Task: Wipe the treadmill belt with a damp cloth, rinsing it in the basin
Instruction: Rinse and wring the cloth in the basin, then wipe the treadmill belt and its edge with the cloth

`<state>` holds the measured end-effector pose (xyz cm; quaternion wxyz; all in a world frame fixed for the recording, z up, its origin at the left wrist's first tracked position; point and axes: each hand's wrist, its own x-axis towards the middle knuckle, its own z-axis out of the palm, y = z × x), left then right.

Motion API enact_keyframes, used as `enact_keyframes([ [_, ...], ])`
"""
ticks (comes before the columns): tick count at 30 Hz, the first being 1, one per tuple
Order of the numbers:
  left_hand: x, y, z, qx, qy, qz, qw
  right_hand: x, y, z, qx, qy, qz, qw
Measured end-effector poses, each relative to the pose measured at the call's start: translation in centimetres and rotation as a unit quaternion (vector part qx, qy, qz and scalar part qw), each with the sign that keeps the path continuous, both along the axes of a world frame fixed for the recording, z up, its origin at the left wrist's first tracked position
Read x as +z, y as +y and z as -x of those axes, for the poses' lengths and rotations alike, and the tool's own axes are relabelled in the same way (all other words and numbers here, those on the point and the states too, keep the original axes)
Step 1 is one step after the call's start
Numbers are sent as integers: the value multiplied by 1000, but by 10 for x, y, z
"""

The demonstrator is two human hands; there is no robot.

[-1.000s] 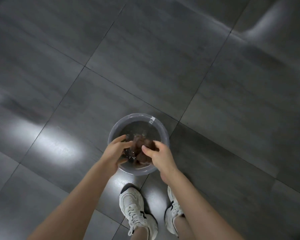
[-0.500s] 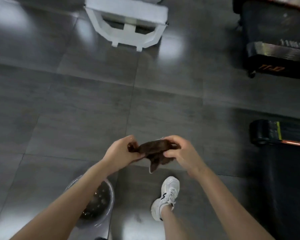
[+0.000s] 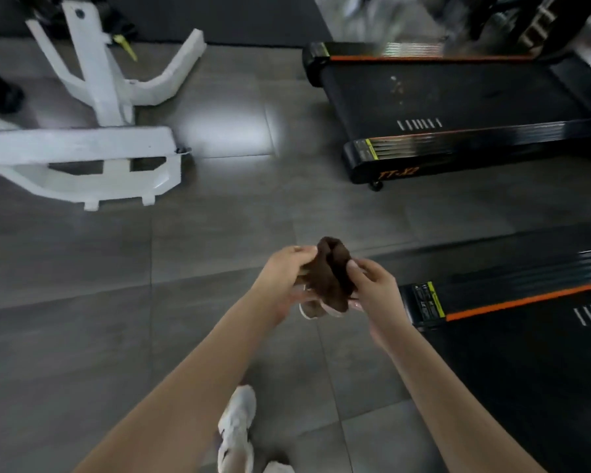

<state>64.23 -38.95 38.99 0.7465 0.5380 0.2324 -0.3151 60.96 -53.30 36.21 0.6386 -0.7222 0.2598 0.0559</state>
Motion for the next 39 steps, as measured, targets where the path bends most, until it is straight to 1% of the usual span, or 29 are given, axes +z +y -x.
enact_keyframes([
  [2, 1, -26, -33, -22, 24, 30, 999, -2, -14, -28, -11, 4, -31, 999],
  [4, -2, -46, -70, -65, 49, 28, 996, -7, -28, -58, -50, 20, -62, 997],
  [9, -17, -85, -185, -212, 82, 12, 974, -23, -73, -142, -127, 64, -108, 984],
  [12, -26, -115, -249, -256, 74, -20, 964, -31, -115, -196, -169, 62, -113, 977],
  [16, -42, -162, -318, -239, 35, -76, 967, -31, -178, -254, -234, 49, -90, 967],
  [22, -93, -278, -434, -209, -3, -176, 962, -51, -318, -338, -307, 61, -74, 947],
  [25, -120, -327, -482, -209, -30, -231, 950, -65, -374, -374, -318, 76, -72, 942],
  [31, -159, -416, -568, -195, -94, -286, 933, -94, -477, -453, -331, 94, -39, 938],
  [36, -194, -491, -646, -208, -145, -342, 905, -121, -564, -548, -321, 82, -12, 944],
  [39, -215, -538, -696, -228, -177, -361, 887, -139, -620, -612, -321, 82, 7, 943],
])
